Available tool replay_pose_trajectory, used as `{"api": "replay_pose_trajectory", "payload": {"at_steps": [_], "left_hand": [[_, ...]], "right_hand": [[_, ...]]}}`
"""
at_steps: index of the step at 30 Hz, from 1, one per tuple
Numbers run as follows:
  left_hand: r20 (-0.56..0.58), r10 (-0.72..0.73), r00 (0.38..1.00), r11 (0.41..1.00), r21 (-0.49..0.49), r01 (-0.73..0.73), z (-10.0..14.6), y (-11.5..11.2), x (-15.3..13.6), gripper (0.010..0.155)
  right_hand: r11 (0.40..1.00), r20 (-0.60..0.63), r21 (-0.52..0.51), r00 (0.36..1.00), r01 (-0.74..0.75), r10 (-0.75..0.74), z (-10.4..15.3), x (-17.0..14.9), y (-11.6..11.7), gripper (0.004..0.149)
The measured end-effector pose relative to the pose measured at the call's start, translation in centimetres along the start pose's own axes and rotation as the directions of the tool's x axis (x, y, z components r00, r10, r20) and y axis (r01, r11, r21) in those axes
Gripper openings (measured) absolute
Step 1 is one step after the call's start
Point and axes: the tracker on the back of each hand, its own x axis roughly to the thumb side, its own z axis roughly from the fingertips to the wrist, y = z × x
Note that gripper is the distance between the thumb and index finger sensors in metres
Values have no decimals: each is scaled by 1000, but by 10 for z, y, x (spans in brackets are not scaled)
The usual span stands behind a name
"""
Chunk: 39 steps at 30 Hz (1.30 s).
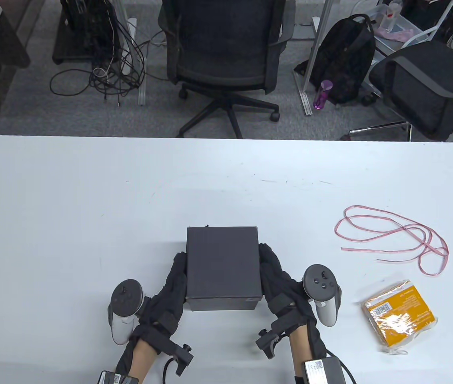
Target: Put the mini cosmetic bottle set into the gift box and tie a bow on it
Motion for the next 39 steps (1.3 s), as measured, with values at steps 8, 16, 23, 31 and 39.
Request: {"api": "replay_pose_trajectory", "payload": {"at_steps": [8, 16, 23, 31, 39], "left_hand": [[7, -39, 999, 999, -4, 39, -1, 0, 5, 61], [41, -77, 996, 997, 25, 76, 0, -2, 13, 62], [151, -111, 982, 992, 71, 101, 5, 0, 39, 62], [282, -112, 953, 991, 105, 85, 11, 2, 71, 64], [348, -58, 936, 997, 76, 34, 15, 4, 85, 73]], "right_hand": [[998, -24, 15, 998, 65, -65, 1, 3, -3, 57], [992, 11, 27, 993, 120, -120, 6, 17, -9, 58], [993, 95, 27, 988, 119, -121, 12, 35, -11, 58], [986, 215, 58, 963, 154, -162, 17, 53, -12, 58], [989, 309, 55, 940, 135, -146, 20, 66, -11, 58]]}}
